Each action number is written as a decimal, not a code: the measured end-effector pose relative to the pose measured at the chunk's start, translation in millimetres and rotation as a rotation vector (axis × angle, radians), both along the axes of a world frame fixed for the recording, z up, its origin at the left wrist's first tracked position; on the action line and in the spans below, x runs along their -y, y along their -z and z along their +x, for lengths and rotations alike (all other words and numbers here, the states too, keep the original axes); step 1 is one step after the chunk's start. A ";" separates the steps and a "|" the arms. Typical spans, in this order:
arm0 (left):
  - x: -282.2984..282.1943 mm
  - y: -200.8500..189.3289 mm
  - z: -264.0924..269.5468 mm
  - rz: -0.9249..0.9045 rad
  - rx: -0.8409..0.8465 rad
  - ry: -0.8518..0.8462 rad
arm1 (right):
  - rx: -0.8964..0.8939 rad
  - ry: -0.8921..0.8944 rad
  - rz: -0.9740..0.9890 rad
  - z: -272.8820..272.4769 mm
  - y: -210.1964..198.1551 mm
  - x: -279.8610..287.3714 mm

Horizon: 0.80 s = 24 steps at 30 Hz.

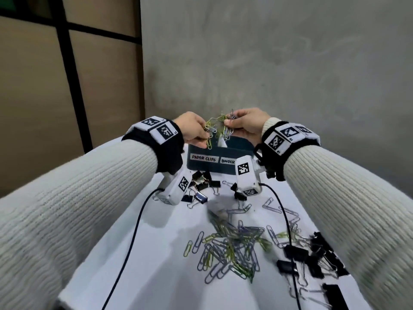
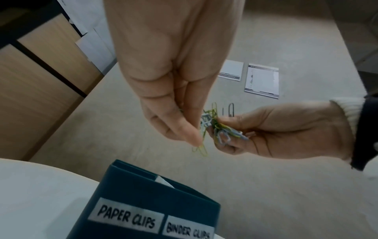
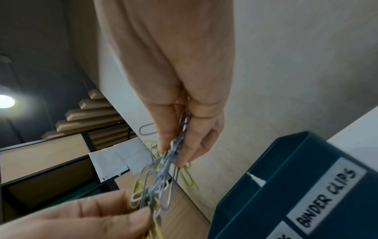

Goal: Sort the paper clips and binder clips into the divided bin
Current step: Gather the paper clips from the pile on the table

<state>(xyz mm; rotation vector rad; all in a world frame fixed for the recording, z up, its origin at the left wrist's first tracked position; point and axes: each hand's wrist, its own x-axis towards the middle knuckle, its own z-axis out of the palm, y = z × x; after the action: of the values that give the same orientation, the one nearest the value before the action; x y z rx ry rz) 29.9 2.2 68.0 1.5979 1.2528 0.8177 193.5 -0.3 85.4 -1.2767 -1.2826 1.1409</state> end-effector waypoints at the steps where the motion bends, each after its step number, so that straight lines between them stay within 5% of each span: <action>1: -15.2 -1.0 0.3 0.020 -0.012 -0.031 | -0.018 0.022 0.008 -4.8 -0.2 -15.1; 11: -101.6 29.8 15.1 0.191 -0.306 -0.197 | 0.254 0.186 -0.081 -18.3 53.1 -106.7; 15: -98.3 28.9 19.8 0.280 -0.537 -0.099 | 0.435 0.104 -0.082 -15.3 51.1 -103.7; 20: -64.3 30.9 13.9 0.380 -0.541 -0.053 | 0.480 0.051 -0.047 4.3 39.7 -68.7; 24: -19.8 49.8 1.2 0.148 -0.565 0.222 | 0.636 -0.144 -0.212 25.0 44.3 -17.8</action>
<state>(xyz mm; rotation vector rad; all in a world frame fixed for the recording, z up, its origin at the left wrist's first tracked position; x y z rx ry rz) 31.1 22.1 18.2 2.1366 1.3820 0.3275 218.5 17.5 41.1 -1.8200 -1.7689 1.0219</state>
